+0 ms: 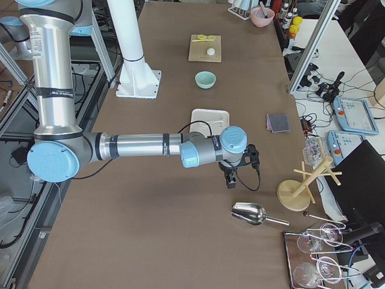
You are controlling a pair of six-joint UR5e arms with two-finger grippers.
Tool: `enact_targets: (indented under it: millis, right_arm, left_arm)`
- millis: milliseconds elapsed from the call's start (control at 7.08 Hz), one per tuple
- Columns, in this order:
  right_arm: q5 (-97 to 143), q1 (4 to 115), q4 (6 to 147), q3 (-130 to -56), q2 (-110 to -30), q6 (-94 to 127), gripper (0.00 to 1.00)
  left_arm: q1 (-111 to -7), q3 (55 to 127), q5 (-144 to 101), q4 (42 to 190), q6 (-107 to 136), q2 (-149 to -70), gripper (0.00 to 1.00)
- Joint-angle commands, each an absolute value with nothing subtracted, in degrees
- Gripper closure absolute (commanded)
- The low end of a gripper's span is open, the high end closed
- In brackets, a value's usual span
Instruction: Put spoon and bun in bowl
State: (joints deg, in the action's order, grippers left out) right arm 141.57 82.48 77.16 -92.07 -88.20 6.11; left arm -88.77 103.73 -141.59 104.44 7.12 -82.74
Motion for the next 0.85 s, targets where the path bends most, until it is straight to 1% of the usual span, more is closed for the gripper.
enact_targets:
  millis: [0,141,282,424,565,706]
  right_arm:
    - [141.60,72.57,64.85,-92.72,-86.15,29.01,0.00]
    - [137.33,65.64,56.42,-92.29,-84.65,41.53,0.00]
    - [130.24,57.74,52.51,-92.63,-83.07,50.88,0.00]
    - [124.42,51.04,52.30,-92.81,-80.19,57.24,0.00]
    - [119.23,45.23,52.29,-92.55,-78.94,59.04,0.03]
    - [117.61,42.91,52.64,-92.37,-77.27,59.32,0.14]
  left_arm:
    - [-88.59,101.69,-142.30,104.07,7.12,-83.76,0.02]
    - [-88.51,101.52,-142.38,104.24,8.77,-83.76,0.02]
    - [-88.33,101.69,-142.38,105.02,15.23,-83.85,0.02]
    - [-87.81,101.52,-142.30,106.25,16.68,-84.02,0.02]
    - [-87.72,101.43,-142.29,106.43,16.61,-84.02,0.02]
    - [-87.63,101.34,-141.95,106.52,16.70,-84.02,0.02]
